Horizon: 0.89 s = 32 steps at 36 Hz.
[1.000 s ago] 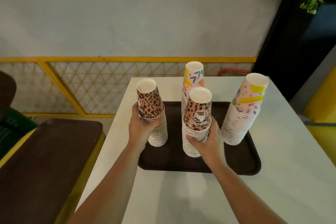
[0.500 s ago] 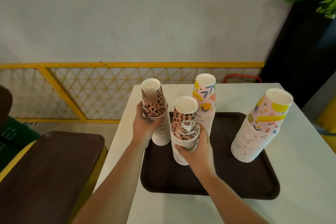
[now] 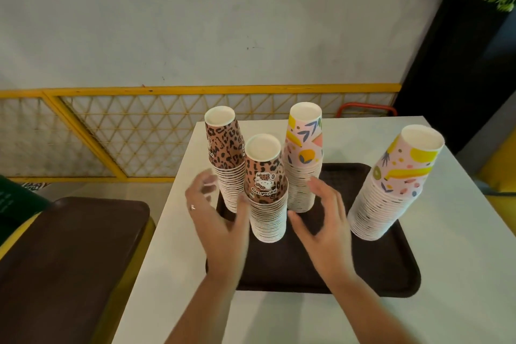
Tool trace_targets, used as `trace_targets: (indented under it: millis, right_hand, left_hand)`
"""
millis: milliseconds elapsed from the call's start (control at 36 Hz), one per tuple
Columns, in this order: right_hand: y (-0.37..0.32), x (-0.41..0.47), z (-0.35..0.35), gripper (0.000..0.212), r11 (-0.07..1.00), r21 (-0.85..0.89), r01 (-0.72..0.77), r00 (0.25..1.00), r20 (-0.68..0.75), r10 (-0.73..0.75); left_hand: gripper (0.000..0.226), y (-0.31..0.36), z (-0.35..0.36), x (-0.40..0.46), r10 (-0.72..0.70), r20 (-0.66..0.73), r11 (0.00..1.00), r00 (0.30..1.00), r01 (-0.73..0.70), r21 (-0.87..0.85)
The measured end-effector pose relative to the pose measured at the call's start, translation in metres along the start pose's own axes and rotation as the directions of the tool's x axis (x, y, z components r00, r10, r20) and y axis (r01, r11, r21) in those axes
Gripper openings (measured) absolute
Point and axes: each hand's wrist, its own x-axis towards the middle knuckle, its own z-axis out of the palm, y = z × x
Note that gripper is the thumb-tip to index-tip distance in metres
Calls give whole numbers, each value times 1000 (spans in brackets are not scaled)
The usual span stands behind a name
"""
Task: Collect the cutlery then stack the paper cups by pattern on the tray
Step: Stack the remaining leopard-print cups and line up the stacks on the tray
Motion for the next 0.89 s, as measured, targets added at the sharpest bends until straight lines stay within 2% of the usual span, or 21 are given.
trace_targets:
  millis: [83, 139, 250, 333, 444, 583, 750, 833, 889]
  right_hand:
    - [7, -1, -21, 41, 995, -58, 80, 991, -99, -85]
    - [12, -2, -37, 34, 991, -81, 103, 983, -144, -114]
    - [28, -10, -63, 32, 988, -128, 83, 948, -296, -118]
    - [51, -16, -77, 43, 992, -120, -42, 914, -405, -10]
    - [87, -23, -86, 73, 963, -122, -240, 896, -410, 171]
    - [124, -25, -85, 100, 917, -136, -374, 915, -214, 341]
    - [141, -8, -77, 93, 882, -44, -469, 883, -60, 466]
    - [147, 3, -73, 90, 877, -32, -479, 877, -56, 477]
    - [151, 11, -72, 89, 881, -38, -471, 881, -52, 469]
  left_hand:
    - [40, 14, 18, -36, 104, 109, 995, 989, -103, -15]
    - [38, 19, 35, -59, 88, 223, 996, 971, -83, -32]
    - [53, 15, 72, -87, -151, 393, 987, 907, 157, 16]
    - [73, -1, 98, -93, -322, 436, 946, 840, 298, 125]
    - [90, -7, 124, -88, -519, 412, 855, 749, 468, 226]
    - [100, -23, 145, -78, -570, 332, 820, 752, 493, 292]
    - [111, -51, 164, -62, -511, 189, 833, 839, 428, 350]
    - [97, -57, 169, -56, -519, 154, 832, 841, 456, 317]
    - [88, -63, 172, -52, -479, 94, 845, 873, 429, 319]
